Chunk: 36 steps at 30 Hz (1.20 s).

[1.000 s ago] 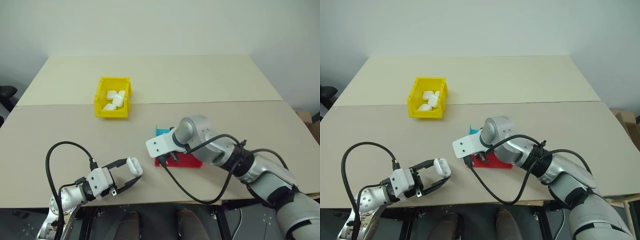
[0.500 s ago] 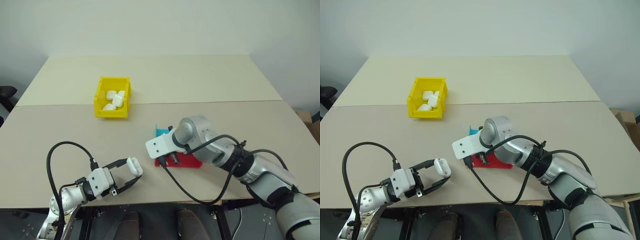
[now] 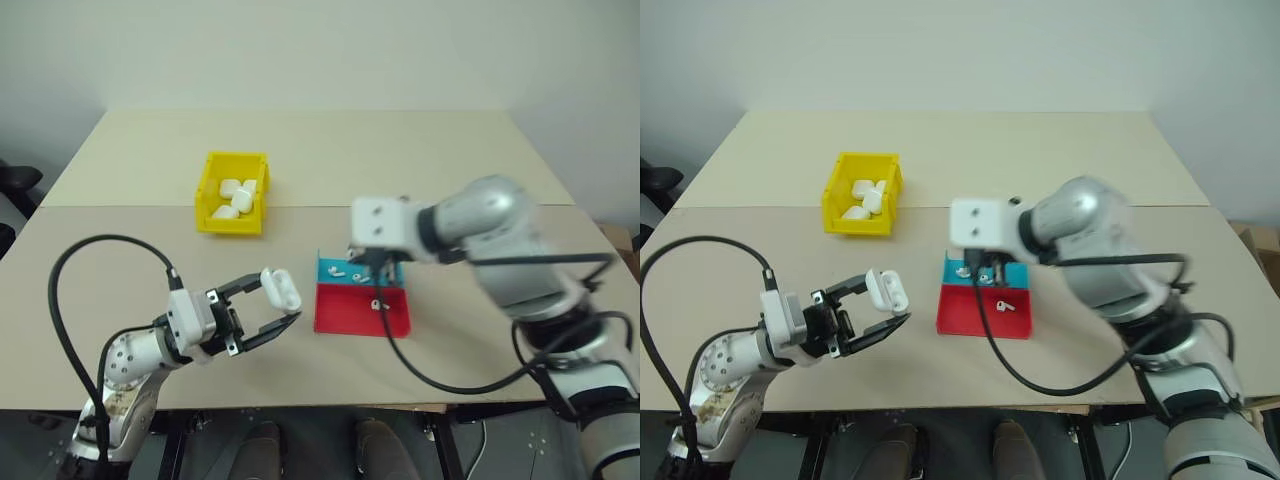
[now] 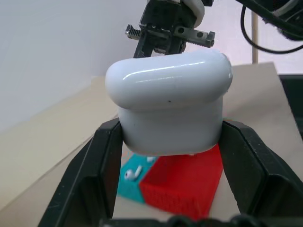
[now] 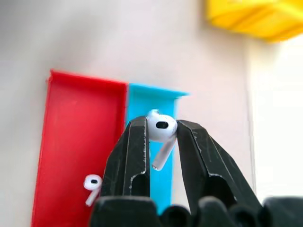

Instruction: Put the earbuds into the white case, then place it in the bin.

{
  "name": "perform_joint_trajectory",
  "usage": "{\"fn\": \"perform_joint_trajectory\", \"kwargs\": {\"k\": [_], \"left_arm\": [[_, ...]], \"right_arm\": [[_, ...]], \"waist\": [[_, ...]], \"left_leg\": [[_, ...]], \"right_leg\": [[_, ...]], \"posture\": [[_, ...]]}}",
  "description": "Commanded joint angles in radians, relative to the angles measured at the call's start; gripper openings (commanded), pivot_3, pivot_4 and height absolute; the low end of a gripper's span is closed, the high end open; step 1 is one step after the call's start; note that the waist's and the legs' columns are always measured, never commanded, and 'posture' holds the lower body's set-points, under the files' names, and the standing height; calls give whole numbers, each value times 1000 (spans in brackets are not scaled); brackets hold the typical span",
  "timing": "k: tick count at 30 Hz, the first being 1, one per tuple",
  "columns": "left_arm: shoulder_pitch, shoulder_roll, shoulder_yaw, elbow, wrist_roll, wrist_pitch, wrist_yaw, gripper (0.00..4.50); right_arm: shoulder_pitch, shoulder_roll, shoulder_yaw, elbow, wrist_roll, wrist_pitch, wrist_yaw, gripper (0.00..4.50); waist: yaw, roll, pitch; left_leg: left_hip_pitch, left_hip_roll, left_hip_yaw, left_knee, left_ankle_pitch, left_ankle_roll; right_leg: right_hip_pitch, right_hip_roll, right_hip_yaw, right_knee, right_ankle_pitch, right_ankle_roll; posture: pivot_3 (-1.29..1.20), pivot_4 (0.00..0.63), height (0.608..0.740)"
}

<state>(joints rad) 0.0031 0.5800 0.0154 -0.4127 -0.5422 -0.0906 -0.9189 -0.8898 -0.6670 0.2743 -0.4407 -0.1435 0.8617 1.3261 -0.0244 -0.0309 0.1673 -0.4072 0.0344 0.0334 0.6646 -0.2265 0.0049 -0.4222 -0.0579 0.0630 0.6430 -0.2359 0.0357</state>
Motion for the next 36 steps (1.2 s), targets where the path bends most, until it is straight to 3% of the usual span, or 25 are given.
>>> {"fn": "perform_joint_trajectory", "kwargs": {"k": [1,5,11,18,28,36], "left_arm": [[-55,-6,-14,-30,-84,59,-36,2763],[-137,-31,-28,-18,-185,131,-87,2763],[-216,-29,-26,-10,-261,210,-172,2763],[-289,-50,-38,37,-200,159,-269,2763],[-286,-74,-26,16,-172,157,-266,2763],[-281,-80,-25,15,-158,138,-273,2763]], "right_arm": [[46,4,-220,-85,147,19,-36,885],[102,171,-500,-162,419,25,-110,885],[195,367,-670,-214,781,-67,-210,885],[341,460,-554,-195,885,-303,-219,885],[397,470,-365,-67,799,-606,-198,885],[401,425,-277,27,756,-718,-168,885]], "waist": [[-1,0,0],[-3,0,0],[-5,0,0],[-8,0,0],[-19,0,0],[-17,0,0]], "left_leg": [[0,0,0,0,0,0],[0,0,1,-1,0,0],[0,0,-1,-1,0,0],[0,0,0,-1,0,0],[1,0,-1,-1,0,0],[1,0,-1,-1,0,0]], "right_leg": [[0,0,0,0,0,0],[0,1,1,0,0,0],[1,2,1,0,0,0],[1,2,1,0,0,1],[1,2,1,0,0,1],[1,2,1,0,0,1]], "posture": [[0,150,740],[0,150,740],[0,150,740],[0,150,740],[0,150,740],[0,150,740]]}}
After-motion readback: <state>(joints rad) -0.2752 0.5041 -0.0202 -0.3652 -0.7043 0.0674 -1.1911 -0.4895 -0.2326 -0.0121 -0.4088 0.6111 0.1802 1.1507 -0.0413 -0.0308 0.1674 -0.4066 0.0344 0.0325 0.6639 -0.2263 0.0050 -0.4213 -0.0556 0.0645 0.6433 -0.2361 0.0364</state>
